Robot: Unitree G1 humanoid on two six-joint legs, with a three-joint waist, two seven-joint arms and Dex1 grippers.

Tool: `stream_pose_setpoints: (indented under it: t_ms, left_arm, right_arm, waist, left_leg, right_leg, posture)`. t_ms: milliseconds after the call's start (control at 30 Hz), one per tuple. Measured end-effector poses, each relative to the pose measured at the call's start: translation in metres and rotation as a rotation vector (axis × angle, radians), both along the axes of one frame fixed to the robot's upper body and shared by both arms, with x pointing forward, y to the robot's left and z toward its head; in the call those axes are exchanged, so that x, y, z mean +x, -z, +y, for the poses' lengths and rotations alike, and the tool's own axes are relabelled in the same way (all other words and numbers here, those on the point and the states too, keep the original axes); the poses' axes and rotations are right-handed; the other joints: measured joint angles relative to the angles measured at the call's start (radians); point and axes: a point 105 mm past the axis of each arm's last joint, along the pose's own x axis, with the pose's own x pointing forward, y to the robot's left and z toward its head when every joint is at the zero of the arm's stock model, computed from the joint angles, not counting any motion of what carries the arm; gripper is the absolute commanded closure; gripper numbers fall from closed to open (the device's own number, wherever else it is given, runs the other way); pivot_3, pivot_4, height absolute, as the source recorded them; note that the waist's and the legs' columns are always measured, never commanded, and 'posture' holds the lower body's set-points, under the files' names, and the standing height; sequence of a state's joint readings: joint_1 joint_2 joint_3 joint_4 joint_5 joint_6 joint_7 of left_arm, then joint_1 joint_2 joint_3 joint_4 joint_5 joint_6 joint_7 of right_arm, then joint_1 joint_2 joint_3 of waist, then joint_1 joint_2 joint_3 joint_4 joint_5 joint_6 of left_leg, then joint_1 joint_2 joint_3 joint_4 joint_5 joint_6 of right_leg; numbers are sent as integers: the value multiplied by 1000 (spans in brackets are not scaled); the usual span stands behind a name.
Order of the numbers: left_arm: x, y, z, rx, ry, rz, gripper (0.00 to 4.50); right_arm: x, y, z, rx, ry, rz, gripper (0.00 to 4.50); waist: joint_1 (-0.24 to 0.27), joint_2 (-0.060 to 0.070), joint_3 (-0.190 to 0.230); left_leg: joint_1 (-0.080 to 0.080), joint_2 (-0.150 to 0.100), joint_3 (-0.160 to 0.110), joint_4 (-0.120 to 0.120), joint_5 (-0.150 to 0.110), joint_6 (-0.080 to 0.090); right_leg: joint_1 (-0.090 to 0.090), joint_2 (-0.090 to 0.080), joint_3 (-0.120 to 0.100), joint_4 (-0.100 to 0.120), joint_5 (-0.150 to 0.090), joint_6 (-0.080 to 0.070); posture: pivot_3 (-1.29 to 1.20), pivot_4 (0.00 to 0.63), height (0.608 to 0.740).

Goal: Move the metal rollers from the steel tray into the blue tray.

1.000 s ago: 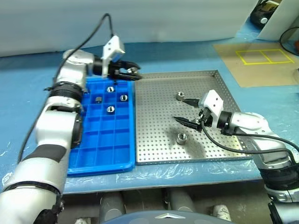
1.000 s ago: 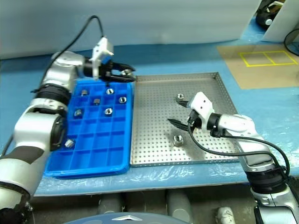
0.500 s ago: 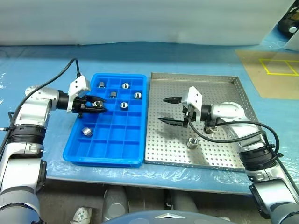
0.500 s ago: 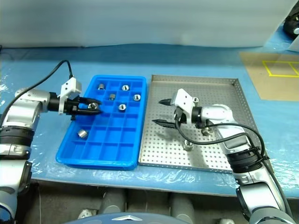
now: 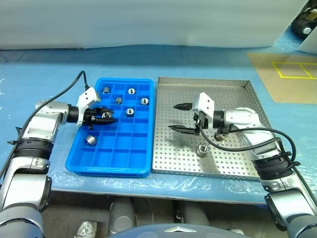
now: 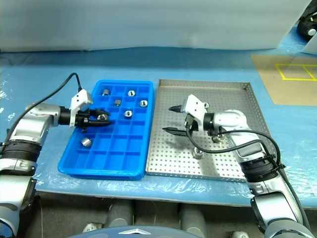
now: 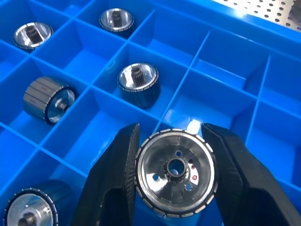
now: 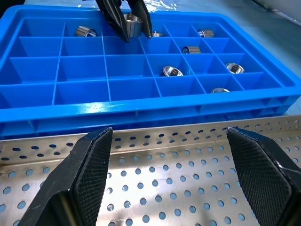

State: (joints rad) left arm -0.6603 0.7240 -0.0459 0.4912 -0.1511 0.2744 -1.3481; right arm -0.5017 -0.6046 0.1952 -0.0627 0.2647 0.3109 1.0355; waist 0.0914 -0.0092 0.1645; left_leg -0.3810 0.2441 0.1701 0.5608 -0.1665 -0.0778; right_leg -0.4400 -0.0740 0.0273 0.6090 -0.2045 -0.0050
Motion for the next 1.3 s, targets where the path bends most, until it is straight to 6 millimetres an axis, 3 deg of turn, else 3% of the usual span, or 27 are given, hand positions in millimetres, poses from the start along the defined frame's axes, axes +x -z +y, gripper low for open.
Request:
stream_pose_setpoints:
  t_ms: [67, 267, 367, 567, 733, 800, 1033, 1300]
  left_arm:
    - [0, 4, 2, 3, -7, 14, 2759]
    - [0, 9, 3, 23, -3, 32, 836]
    - [5, 1, 0, 26, 3, 7, 836]
    - [30, -44, -23, -12, 50, -158, 836]
    - [52, -87, -74, -121, 149, -258, 836]
    - [55, -93, -94, -119, 204, -287, 836]
    - [51, -45, -159, -77, 350, -185, 836]
    - [68, -44, -222, -38, 186, -343, 836]
  right_arm:
    - [0, 2, -1, -1, 7, 4, 513]
    - [1, 2, -2, -3, 20, -3, 513]
    - [2, 1, -2, -2, 24, -5, 513]
    - [0, -1, -4, 4, 37, -24, 513]
    - [-1, -1, -18, -7, 100, -25, 513]
    - [-1, -5, -25, -5, 130, -42, 513]
    - [-16, -9, -62, -19, 292, -50, 513]
    - [-43, -5, -75, -6, 420, -33, 513]
  waist:
    - [0, 0, 0]
    - [0, 0, 0]
    - [0, 0, 0]
    - [1, 0, 0]
    - [1, -2, 1]
    - [-4, -2, 1]
    - [-38, -2, 1]
    - [-90, -3, 2]
  left_leg:
    - [0, 0, 0, 0, 0, 0]
    - [0, 0, 0, 1, 0, 0]
    - [0, 0, 0, 1, 0, 0]
    - [0, -1, 0, 1, 0, 0]
    - [-1, -3, -1, 3, 0, 0]
    - [0, -3, -1, 3, 0, 1]
    - [-1, -3, -1, 4, -2, 4]
    - [-1, -4, -1, 12, -6, 11]
  right_leg:
    - [0, 0, 0, 0, 0, 0]
    - [0, 0, 0, 1, 0, 0]
    - [0, 0, 0, 1, 0, 0]
    - [1, 0, 0, 1, 0, 0]
    - [1, -1, 1, 1, 0, 0]
    - [2, -1, 2, 0, 1, 1]
    - [3, 0, 3, -2, 2, 4]
    - [6, -1, 4, -4, 3, 5]
  posture:
    - [-60, 150, 740]
    - [-69, 150, 740]
    - [-80, 150, 740]
    - [-129, 150, 740]
    - [-196, 150, 740]
    - [-247, 150, 740]
    - [-428, 150, 740]
    - [-578, 150, 740]
